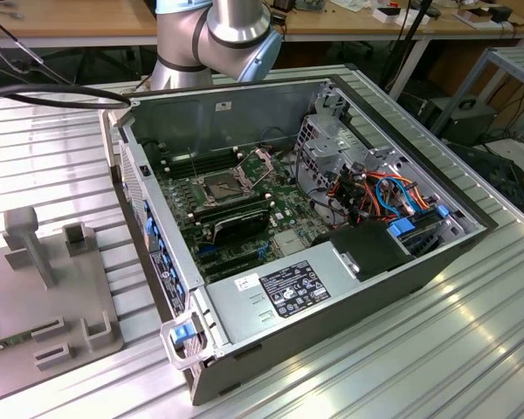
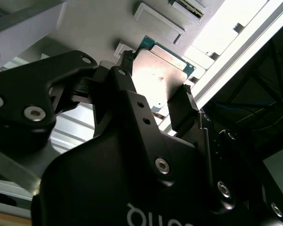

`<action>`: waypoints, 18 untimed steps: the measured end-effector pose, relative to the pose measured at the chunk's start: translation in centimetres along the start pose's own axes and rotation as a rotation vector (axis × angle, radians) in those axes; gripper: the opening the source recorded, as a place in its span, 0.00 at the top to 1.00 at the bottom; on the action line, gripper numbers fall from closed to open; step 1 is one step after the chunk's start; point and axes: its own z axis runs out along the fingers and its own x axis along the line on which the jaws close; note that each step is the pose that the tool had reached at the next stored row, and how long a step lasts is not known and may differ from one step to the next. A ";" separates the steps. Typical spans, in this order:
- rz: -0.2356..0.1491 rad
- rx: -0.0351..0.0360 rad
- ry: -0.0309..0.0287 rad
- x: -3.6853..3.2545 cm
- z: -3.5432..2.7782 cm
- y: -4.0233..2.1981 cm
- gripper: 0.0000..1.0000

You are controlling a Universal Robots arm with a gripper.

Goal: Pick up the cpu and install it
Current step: 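Pick up the cpu and move it towards the insertion slot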

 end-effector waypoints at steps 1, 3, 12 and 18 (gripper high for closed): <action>0.000 0.0000 0.0000 0.00 0.00 0.00 0.45; 0.000 0.0000 0.0002 0.00 -0.04 0.00 0.45; 0.000 0.0000 0.0001 0.01 -0.92 0.02 0.45; 0.000 0.0000 0.0000 0.02 -1.39 0.03 0.45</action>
